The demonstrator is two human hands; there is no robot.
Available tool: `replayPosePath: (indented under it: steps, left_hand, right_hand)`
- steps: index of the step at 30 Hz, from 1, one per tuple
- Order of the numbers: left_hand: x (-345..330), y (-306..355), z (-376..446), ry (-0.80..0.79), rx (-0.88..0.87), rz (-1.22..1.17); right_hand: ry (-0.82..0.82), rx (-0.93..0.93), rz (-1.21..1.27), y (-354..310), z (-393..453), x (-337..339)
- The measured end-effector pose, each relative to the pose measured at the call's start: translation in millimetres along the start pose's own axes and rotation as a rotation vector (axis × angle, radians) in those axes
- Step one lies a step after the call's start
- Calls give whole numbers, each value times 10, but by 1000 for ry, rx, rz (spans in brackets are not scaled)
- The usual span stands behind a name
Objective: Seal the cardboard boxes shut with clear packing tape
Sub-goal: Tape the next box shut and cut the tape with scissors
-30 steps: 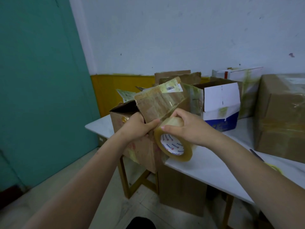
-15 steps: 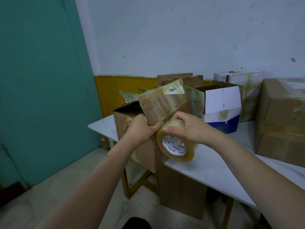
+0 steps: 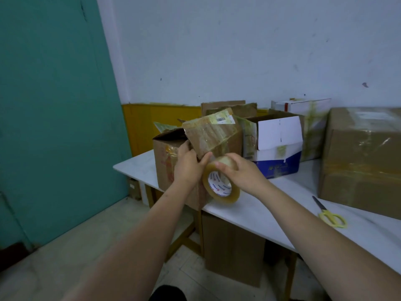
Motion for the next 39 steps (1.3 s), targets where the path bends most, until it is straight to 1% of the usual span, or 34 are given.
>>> replayPosePath:
  steps: [1,3,5,6,8,10,11,12,14,16,18,20,22,25,29,30,31,33,34,35,37,39]
  left_hand:
    - [11,31,-63,74,34,-14]
    - [63,-5,-208,222,178,-89]
    - [81,-71,-305,291,334,-173]
    - [85,-90,-340,305,422,-228]
    - [83,-82,-425,318,583,-338]
    - [83,-43,-556,373,662,-405]
    - [56,-20,-637,410,680,-439]
    - [-16,0,-727,430,694,-491]
    - [-245,90,-898,393,730,-606]
    - [-455,237,-1013,314,773,-673]
    - [-532,380,-1055,281,745,-681]
    - [-525,498,-1050,280,686,-689]
    - [-530,561,-1031,257,672,-710]
    - [-537,600,-1013,190,718,-730]
    - [-452,599,-981,179,792,-713]
    - [-438,596,-977,168,816,-719]
    - [-424,594,-972,160,840,-734]
    - [-410,564,-958,160,888,-784]
    - [-412,545,-957,159,911,-804]
    - [-418,523,-953,158,930,-821]
    - [-433,471,-949,174,946,-848]
    - [-422,445,-922,214,927,-850]
  right_hand:
    - [-14,-9,15,40,-56,14]
    - [-29,-24,55,146,-156,75]
    - [-18,-54,82,331,-237,175]
    - [23,-61,56,464,-271,258]
    - [176,-101,-71,813,-354,518]
    - [362,-179,-234,1269,-483,870]
    - [425,-246,-300,1513,-574,1061]
    - [451,-333,-363,1767,-662,1224]
    - [391,-500,-469,2188,-812,1411]
    - [270,-561,-536,2427,-872,1413]
    - [225,-559,-543,2488,-844,1387]
    - [234,-560,-560,2481,-783,1405]
    - [232,-559,-611,2459,-733,1410]
    - [175,-573,-673,2430,-730,1332]
    - [56,-601,-779,2254,-722,1396]
    - [42,-586,-743,2147,-684,1405]
    - [47,-552,-640,1985,-623,1389]
    - [104,-440,-246,1542,-438,1280]
    - [152,-341,-54,1254,-316,1215]
    - [203,-221,77,933,-171,1154]
    - [251,31,127,304,157,943]
    - [233,251,177,-244,480,631]
Point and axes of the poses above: each hand's wrist, its own z-axis towards the middle knuckle, its own x-axis out of the back of the hand, y = z × x, the point moved 6 cm from there along z, towards the middle knuckle, and after that the axes turned 8 degrees about y, right-handed, at the moved point
